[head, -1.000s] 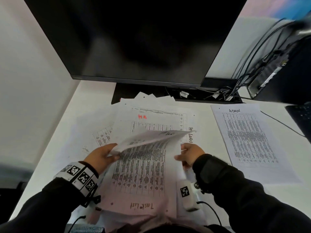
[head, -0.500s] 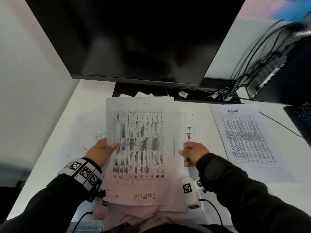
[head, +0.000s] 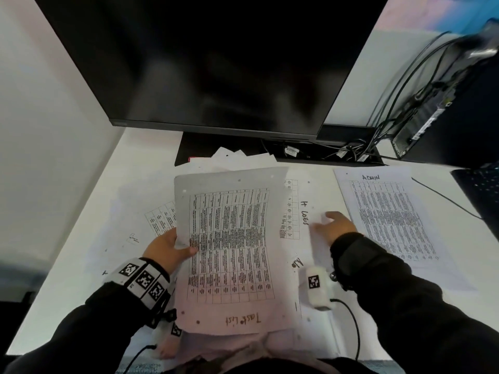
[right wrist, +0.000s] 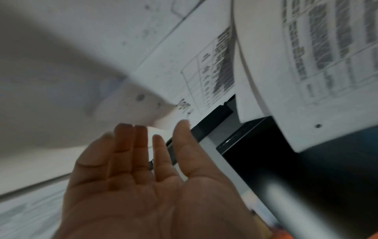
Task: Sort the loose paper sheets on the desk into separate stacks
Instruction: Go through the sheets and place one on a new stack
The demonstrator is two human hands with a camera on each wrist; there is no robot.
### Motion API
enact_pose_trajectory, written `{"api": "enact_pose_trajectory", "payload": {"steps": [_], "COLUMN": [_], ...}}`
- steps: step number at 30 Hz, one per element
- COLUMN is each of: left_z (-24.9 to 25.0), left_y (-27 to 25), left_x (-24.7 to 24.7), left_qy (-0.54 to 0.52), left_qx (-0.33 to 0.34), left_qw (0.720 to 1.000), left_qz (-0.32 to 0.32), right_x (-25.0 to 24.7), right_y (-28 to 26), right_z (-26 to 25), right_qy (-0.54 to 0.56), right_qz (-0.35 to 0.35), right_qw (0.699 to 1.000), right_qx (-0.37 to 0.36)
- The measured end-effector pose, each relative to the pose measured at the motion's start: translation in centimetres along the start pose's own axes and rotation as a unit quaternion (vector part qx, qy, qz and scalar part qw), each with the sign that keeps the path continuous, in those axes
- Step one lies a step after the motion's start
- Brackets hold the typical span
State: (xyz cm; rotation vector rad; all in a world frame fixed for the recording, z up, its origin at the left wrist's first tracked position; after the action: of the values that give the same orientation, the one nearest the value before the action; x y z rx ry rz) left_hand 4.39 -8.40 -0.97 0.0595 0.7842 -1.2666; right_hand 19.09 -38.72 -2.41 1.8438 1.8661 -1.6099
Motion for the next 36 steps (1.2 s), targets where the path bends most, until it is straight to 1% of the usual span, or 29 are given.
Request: {"api": "enact_pose_trajectory", "payload": {"steps": [2, 4, 6, 8, 10, 13, 16, 19, 23, 25, 27, 28, 30, 32, 34, 36], "left_z": [-0.5, -0.7, -0.8, -0.7, -0.6, -0.5, 0.2, 0.7, 1.0, 1.2, 1.3, 1.4, 1.6, 1.4, 1.0, 0.8], "left_y": [0.1, 0.2, 0.3, 0.2, 0.2, 0.2, 0.1, 0.0, -0.3, -0.2, 0.0, 0.1, 0.1, -0.2, -0.4, -0.7], "left_x": [-0.1, -0.3, -0.5, -1.0, -2.1, -3.8, -5.0, -5.6, -5.3, -5.1, -5.1, -5.0, -4.5, -3.7, -3.1, -2.7], "left_qy": [0.005, 0.009, -0.001, -0.003, -0.023, -0.061, -0.055, -0.041, -0.014, -0.014, 0.039, 0.065, 0.062, 0.051, 0.064, 0.069], "left_qx": [0.002, 0.005, 0.011, 0.019, 0.029, 0.052, 0.071, 0.084, 0.114, 0.128, 0.147, 0.158, 0.158, 0.120, 0.094, 0.096], "left_qw": [1.000, 1.000, 1.000, 1.000, 0.999, 0.996, 0.994, 0.993, 0.993, 0.991, 0.987, 0.985, 0.986, 0.991, 0.993, 0.992], "left_qz": [-0.010, -0.015, -0.010, 0.009, 0.030, 0.045, 0.057, 0.070, 0.036, 0.042, 0.048, 0.038, -0.003, -0.037, -0.044, -0.040], "right_x": [0.1, 0.5, 0.7, 0.2, -0.7, -2.3, -2.9, -2.5, -1.9, -1.6, -0.8, -0.4, 0.6, 1.4, 1.8, 1.6], "right_y": [0.2, 0.1, 0.1, 0.3, 0.8, 1.4, 1.8, 1.2, -1.1, -2.3, -2.9, -3.2, -3.5, -3.6, -3.7, -3.5], "right_z": [0.3, 0.5, 0.4, 0.3, 0.1, -0.3, -0.6, -0.9, -1.4, -1.6, -1.7, -1.9, -2.2, -2.3, -2.4, -2.0], "right_qy": [0.041, 0.069, 0.096, 0.112, 0.102, 0.082, 0.102, 0.094, 0.065, 0.056, 0.021, -0.002, -0.062, -0.086, -0.072, -0.031], "right_qz": [-0.031, -0.035, -0.010, 0.019, 0.049, 0.066, 0.056, 0.024, -0.038, -0.073, -0.101, -0.106, -0.111, -0.099, -0.079, -0.080], "right_qw": [0.999, 0.997, 0.995, 0.993, 0.993, 0.993, 0.989, 0.988, 0.984, 0.979, 0.975, 0.973, 0.968, 0.965, 0.970, 0.980], "right_qx": [0.005, -0.011, -0.029, -0.032, -0.045, -0.062, -0.086, -0.117, -0.161, -0.181, -0.197, -0.203, -0.216, -0.226, -0.220, -0.179]}}
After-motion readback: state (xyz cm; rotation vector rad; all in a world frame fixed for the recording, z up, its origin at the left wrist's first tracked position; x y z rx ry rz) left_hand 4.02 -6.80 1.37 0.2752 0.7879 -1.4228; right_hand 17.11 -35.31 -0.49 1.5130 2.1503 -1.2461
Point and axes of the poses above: each hand's wrist, its own y-axis towards the middle knuckle, its own x-axis out of the palm, z = x × y, the point moved 2 cm from there along y, towards the middle knuckle, and after that the axes turned 9 degrees about x, right-handed, at the moved point
